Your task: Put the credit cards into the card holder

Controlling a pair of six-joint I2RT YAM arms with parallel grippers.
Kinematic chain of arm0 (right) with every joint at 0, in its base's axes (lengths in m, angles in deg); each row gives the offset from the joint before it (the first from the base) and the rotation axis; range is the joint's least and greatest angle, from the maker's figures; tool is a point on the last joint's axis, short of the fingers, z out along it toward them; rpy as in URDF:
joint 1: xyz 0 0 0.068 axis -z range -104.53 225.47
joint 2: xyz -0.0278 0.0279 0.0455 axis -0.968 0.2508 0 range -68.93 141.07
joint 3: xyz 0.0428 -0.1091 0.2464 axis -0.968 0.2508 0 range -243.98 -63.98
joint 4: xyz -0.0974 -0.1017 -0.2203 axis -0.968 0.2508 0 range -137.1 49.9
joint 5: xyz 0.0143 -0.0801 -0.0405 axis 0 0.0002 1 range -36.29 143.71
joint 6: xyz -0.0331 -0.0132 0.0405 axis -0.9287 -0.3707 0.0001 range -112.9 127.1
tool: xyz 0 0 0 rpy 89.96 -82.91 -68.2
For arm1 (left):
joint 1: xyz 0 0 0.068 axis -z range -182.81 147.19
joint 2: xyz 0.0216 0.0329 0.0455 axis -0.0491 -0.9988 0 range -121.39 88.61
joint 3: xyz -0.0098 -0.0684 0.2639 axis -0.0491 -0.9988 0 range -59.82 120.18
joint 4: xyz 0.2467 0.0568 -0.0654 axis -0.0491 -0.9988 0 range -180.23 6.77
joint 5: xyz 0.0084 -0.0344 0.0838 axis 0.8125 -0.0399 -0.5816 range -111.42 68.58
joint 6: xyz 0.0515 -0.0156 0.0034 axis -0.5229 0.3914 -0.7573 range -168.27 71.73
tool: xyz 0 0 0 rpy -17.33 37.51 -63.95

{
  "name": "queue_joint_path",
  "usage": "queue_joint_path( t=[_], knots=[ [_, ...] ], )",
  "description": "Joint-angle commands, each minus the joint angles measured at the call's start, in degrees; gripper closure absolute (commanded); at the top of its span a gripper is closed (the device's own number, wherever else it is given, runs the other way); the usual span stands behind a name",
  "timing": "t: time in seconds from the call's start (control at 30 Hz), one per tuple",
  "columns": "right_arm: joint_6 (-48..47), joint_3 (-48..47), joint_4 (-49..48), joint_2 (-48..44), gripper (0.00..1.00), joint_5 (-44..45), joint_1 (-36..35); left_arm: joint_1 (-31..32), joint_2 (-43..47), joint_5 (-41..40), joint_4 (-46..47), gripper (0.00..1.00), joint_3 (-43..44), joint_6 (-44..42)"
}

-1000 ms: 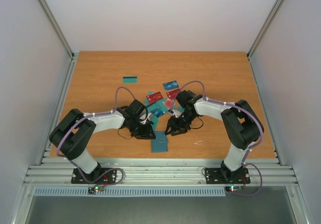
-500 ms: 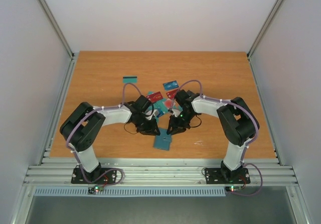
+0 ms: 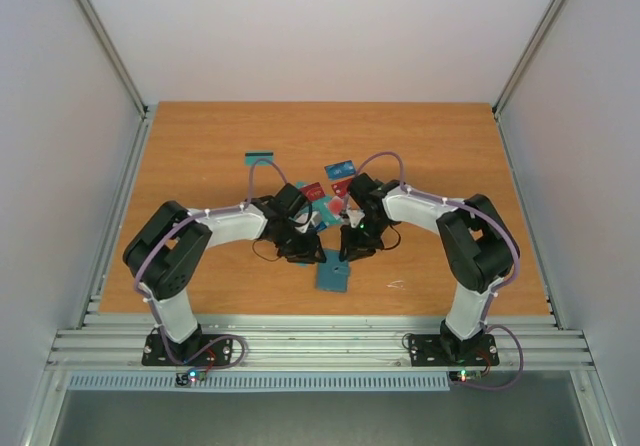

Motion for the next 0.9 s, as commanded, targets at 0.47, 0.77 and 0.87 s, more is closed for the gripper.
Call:
queue_joint_path(
  t=[0.47,0.77,0.87],
  knots=[
    [18.46,-11.81,21.94,-8.58,0.64,19.1,-8.1,0.38,13.31,-0.59,-16.2,0.65,3.88,-8.38],
    [25.31,-13.68,21.13,-2.66,0.64,26.76,-15.76,0.37,11.23,-1.4,-6.41,0.81,-1.36,-1.47],
    [26.44,-13.96,20.33,-1.91,0.64,26.81,-16.68,0.4,10.31,-1.45,-6.11,0.82,-1.73,-0.52]
  ],
)
